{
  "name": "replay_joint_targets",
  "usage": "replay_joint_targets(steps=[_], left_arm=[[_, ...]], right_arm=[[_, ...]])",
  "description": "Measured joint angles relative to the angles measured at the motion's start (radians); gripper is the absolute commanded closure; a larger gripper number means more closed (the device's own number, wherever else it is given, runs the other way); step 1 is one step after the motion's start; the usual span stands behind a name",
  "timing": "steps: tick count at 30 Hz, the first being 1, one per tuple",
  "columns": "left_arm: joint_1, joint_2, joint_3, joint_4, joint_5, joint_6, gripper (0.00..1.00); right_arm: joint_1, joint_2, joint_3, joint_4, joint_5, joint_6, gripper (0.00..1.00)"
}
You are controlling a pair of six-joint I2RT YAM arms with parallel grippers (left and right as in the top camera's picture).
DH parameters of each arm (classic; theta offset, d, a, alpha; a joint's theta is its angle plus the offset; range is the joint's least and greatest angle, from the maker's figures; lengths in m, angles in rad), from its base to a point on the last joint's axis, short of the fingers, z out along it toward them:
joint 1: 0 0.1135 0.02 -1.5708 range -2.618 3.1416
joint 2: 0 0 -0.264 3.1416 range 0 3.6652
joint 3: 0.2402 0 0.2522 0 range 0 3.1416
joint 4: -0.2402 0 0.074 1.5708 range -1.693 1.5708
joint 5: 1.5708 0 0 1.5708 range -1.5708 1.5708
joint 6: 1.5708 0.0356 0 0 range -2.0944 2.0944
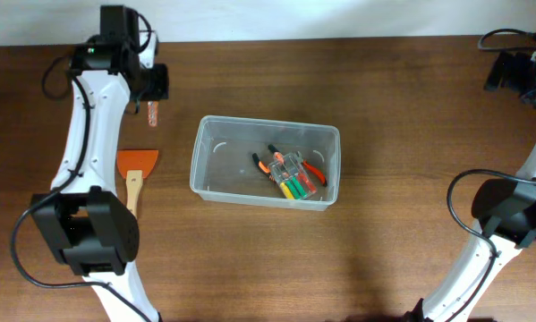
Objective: Pack container
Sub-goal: 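Lift the socket rail and carry it right into the container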
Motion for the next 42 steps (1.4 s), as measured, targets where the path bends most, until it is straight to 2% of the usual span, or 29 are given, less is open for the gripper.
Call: replay_joint_targets(steps=[3, 8, 15, 21, 27, 34, 42], left_arm=[[-0.042, 0.0, 0.023, -0.014, 0.06, 0.07, 0.98], [-0.154, 0.0, 0.023, -0.093, 0.186, 0.254, 0.98], [-0.268, 0.0, 0.024, -0.188, 0.23, 0.459, 0.98], [-0.315, 0.0, 0.023, -0.199, 0.232, 0.592, 0.98], [-0.33, 0.0, 0.006, -0.19, 0.233, 0.672, 0.98], [-0.33, 0.011, -0.104, -0.136, 0.239, 0.71, 0.98], [-0.34, 0.136, -0.133, -0.131, 0.239, 0.747, 0.98]], right_arm=[[0.0, 0.0, 0.0, 0.0, 0.0, 0.0, 0.02], [0.0, 0.0, 0.0, 0.0, 0.0, 0.0, 0.01], [0.0, 0.0, 0.0, 0.0, 0.0, 0.0, 0.01], [0.0, 0.0, 0.0, 0.0, 0.0, 0.0, 0.01], [0.0, 0.0, 0.0, 0.0, 0.0, 0.0, 0.01], [0.0, 0.0, 0.0, 0.0, 0.0, 0.0, 0.01], [0.0, 0.0, 0.0, 0.0, 0.0, 0.0, 0.01]])
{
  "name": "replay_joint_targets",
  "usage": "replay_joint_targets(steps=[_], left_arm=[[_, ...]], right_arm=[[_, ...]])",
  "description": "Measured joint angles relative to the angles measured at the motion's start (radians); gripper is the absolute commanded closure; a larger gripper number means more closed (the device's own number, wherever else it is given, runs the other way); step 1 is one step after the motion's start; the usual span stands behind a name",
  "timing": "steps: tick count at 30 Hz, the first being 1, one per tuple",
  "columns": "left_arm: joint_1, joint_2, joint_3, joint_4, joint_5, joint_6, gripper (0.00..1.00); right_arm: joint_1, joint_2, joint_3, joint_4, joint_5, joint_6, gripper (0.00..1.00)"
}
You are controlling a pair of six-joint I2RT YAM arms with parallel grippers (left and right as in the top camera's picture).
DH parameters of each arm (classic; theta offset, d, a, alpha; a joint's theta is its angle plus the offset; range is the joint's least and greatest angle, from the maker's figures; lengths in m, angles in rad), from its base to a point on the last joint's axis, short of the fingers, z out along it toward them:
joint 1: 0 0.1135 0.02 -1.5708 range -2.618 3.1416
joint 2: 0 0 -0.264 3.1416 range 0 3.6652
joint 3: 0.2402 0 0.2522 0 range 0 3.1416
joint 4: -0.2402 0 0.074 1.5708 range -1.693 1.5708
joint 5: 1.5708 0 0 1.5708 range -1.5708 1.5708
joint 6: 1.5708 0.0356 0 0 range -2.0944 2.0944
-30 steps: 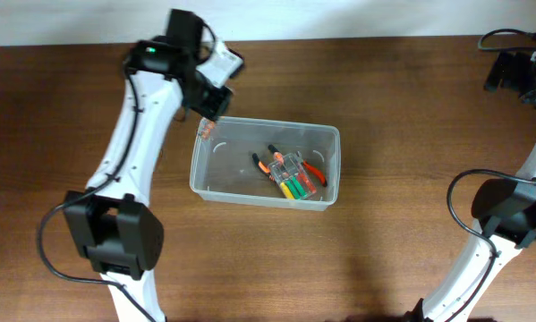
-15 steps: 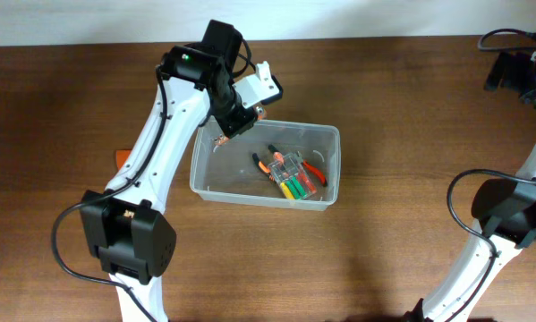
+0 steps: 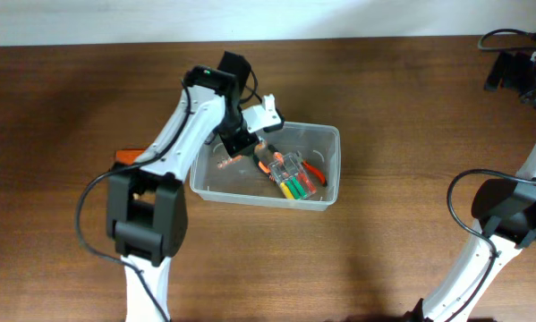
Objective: Pack container
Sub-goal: 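Lift the socket rail and carry it right into the container, then open the left gripper and withdraw it up and left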
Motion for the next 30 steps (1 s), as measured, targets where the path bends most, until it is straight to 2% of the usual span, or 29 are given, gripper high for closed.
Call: replay_joint_targets(steps=[3, 7, 9, 10, 12, 16, 25, 30], left_arm=[[-0.003, 0.038, -0.002, 0.0, 0.0, 0.004, 0.98], [-0.004, 0.077, -0.002, -0.001, 0.0, 0.005, 0.92], [-0.003, 0.093, -0.002, -0.003, 0.0, 0.007, 0.86], [-0.003, 0.1, -0.002, -0.004, -0.001, 0.007, 0.76], [-0.003, 0.113, -0.003, -0.004, -0.004, 0.006, 0.65], [-0.003, 0.119, -0.003, -0.004, -0.008, 0.003, 0.52], [0.008, 0.121, 0.029, -0.039, 0.012, -0.055, 0.51], [0.05, 0.121, 0.188, -0.119, 0.034, -0.097, 0.5]], right_arm=[[0.0, 0.0, 0.0, 0.0, 0.0, 0.0, 0.01], [0.0, 0.0, 0.0, 0.0, 0.0, 0.0, 0.01], [0.0, 0.0, 0.0, 0.0, 0.0, 0.0, 0.01], [0.0, 0.0, 0.0, 0.0, 0.0, 0.0, 0.01], [0.0, 0.0, 0.0, 0.0, 0.0, 0.0, 0.01], [0.0, 0.0, 0.0, 0.0, 0.0, 0.0, 0.01], [0.0, 0.0, 0.0, 0.0, 0.0, 0.0, 0.01], [0.0, 0.0, 0.0, 0.0, 0.0, 0.0, 0.01]])
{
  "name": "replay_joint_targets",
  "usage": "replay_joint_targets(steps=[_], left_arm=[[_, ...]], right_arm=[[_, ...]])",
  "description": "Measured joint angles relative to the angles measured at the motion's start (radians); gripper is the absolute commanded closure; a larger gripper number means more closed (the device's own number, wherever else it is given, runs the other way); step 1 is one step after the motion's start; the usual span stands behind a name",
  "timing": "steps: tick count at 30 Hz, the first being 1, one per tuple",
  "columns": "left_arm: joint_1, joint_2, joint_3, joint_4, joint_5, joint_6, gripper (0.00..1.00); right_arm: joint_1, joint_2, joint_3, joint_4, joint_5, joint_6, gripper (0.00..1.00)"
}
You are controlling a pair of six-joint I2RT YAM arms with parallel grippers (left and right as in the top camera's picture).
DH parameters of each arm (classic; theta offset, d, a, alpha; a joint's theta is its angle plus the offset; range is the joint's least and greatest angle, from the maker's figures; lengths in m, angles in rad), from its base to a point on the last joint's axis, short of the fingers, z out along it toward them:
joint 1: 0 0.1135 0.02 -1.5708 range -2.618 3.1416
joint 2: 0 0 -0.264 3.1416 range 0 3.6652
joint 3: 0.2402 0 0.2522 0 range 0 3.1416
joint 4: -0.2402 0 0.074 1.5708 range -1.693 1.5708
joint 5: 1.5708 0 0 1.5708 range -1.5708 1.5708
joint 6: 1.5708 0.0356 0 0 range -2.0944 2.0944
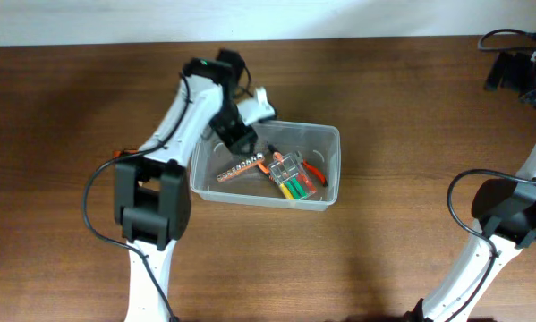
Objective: Pack container
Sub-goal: 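Open the left gripper and withdraw it up and left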
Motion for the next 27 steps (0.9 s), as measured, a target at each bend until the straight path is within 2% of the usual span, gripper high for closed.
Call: replay_joint_targets(steps=[5, 9, 15, 20, 27], left_arm=[[0.062, -0.003, 0.187, -0.024, 0.006, -0.079, 0.5], [0.125, -0.017, 0.283, -0.043, -0.041, -0.216, 0.5], [0.216, -0.03, 0.294, -0.158, -0.163, -0.359, 0.5], [0.274, -0.031, 0.293, -0.19, -0.242, -0.399, 0.5], [0.337, -0.031, 0.293, -0.249, -0.274, -0.44, 0.51]], right_arm=[[0.0, 0.0, 0.0, 0.0, 0.0, 0.0, 0.01], [0.0, 0.0, 0.0, 0.0, 0.0, 0.0, 0.01], [0.0, 0.0, 0.0, 0.0, 0.0, 0.0, 0.01], [0.0, 0.0, 0.0, 0.0, 0.0, 0.001, 0.01], [0.0, 0.0, 0.0, 0.0, 0.0, 0.0, 0.01]])
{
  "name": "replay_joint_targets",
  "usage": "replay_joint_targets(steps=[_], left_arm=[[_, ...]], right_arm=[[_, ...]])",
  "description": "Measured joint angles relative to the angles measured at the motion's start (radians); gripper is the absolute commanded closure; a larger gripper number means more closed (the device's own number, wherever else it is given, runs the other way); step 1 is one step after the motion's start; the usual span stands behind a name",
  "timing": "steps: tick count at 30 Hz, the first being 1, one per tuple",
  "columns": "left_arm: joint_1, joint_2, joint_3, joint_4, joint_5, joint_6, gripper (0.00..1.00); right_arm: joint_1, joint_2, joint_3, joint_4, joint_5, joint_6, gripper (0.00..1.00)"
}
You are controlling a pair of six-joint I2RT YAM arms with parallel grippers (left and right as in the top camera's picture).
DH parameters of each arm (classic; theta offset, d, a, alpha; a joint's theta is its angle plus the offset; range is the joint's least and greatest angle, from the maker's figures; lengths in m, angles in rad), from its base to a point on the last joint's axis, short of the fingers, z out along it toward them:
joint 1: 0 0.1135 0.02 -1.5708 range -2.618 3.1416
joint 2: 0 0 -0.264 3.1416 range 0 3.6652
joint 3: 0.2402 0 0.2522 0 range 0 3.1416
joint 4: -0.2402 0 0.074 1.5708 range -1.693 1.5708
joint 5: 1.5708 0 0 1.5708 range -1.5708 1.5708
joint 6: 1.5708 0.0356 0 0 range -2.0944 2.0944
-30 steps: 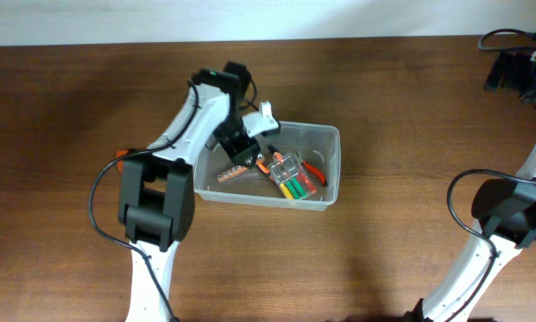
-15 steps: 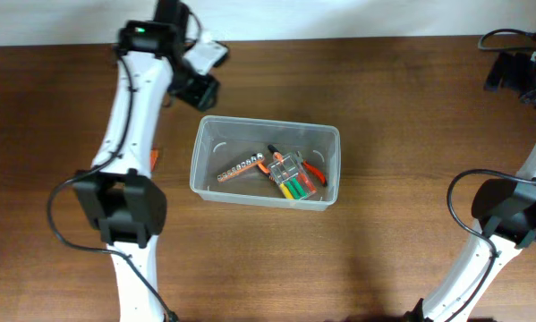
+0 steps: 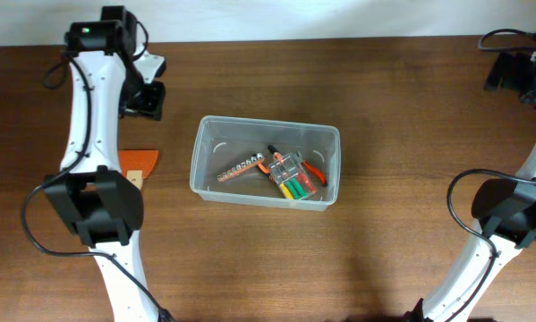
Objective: Pack container
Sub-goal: 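Open the left gripper and withdraw it up and left, then lower the left gripper onto the scraper's wooden handle and close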
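Note:
A clear plastic container [image 3: 266,122] stands mid-table. Inside it lie a copper-coloured strip with holes [image 3: 238,169], orange-handled pliers [image 3: 311,170] and a small clear case of green, yellow and red pieces [image 3: 293,182]. My left gripper [image 3: 146,97] hangs over the bare table at the far left, well clear of the container, open and with nothing in it. An orange spatula [image 3: 140,162] lies left of the container, partly hidden under my left arm. My right gripper [image 3: 509,72] sits at the far right corner, and its jaws cannot be made out.
The table's back edge meets a white wall just behind both arms. The left arm's base [image 3: 93,210] stands beside the spatula. The right arm's base [image 3: 509,210] is at the right edge.
My left gripper was over the container's back left corner and is now out at the far left of the table, past the spatula. The copper strip still lies in the container.
My left gripper first held the copper strip at the far left, above the spatula. Then it was down inside the container with the strip. Then the strip lay loose on the container floor with the gripper over the back rim. Now the gripper is back at the far left.

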Motion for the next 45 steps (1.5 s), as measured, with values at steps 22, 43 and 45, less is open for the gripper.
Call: replay_joint_targets(steps=[22, 43, 45], left_arm=[[0.076, -0.37, -0.015, 0.079, -0.022, -0.015, 0.54], [0.162, -0.573, -1.057, 0.662, -0.066, -0.026, 0.53], [0.188, -0.573, -1.125, 0.702, -0.059, -0.026, 0.53]], right_arm=[[0.0, 0.0, 0.0, 0.0, 0.0, 0.001, 0.01], [0.0, 0.0, 0.0, 0.0, 0.0, 0.0, 0.01], [0.0, 0.0, 0.0, 0.0, 0.0, 0.001, 0.02]])
